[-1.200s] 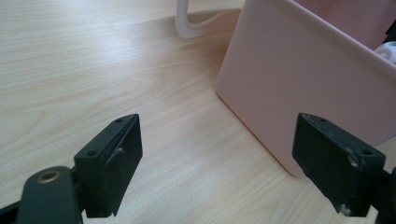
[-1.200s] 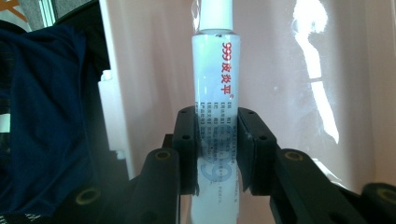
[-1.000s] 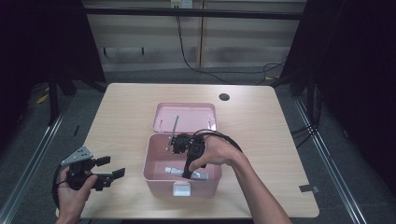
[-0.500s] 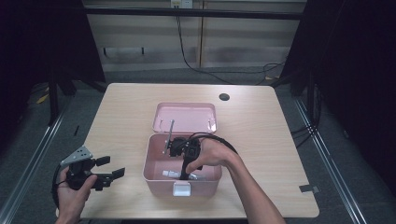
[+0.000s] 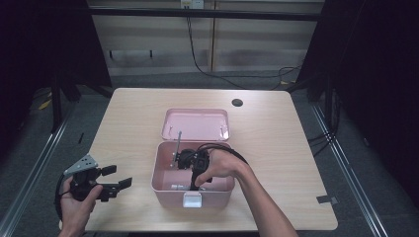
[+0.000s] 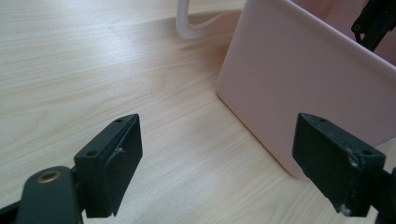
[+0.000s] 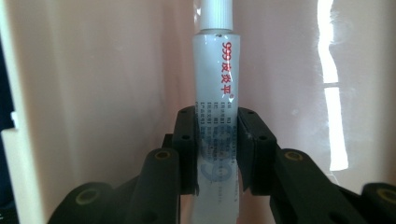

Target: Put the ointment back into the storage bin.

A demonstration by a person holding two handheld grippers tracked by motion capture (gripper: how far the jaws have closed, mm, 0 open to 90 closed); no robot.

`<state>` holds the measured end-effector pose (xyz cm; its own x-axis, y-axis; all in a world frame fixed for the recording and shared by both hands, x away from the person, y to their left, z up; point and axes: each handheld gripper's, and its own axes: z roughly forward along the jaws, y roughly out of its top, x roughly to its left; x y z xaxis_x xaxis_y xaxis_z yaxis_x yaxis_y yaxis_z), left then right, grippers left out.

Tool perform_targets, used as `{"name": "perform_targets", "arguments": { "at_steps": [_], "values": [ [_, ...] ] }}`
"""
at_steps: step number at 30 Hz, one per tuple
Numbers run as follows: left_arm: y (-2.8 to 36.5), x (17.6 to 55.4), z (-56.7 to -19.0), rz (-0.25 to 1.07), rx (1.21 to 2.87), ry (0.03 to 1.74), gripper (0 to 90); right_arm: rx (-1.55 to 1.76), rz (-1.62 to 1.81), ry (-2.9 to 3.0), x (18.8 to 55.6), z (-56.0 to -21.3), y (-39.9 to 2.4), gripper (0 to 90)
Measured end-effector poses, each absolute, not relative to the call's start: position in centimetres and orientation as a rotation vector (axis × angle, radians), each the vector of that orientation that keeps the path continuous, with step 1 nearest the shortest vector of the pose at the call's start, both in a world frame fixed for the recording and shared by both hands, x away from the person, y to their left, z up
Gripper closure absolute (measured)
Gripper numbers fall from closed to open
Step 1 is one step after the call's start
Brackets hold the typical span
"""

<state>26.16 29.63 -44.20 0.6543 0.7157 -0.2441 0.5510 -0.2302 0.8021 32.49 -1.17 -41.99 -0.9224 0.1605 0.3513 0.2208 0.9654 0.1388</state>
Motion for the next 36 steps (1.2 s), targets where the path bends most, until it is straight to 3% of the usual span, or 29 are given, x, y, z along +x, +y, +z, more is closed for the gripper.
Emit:
{"name": "perform_targets", "arguments": {
  "at_steps": [36],
  "values": [
    [29.7,26.2,-44.2,0.218,1.908,0.996,16.2,-0.198,-0.143,-2.747,32.3,-44.7,0.5,71.3]
  ]
}}
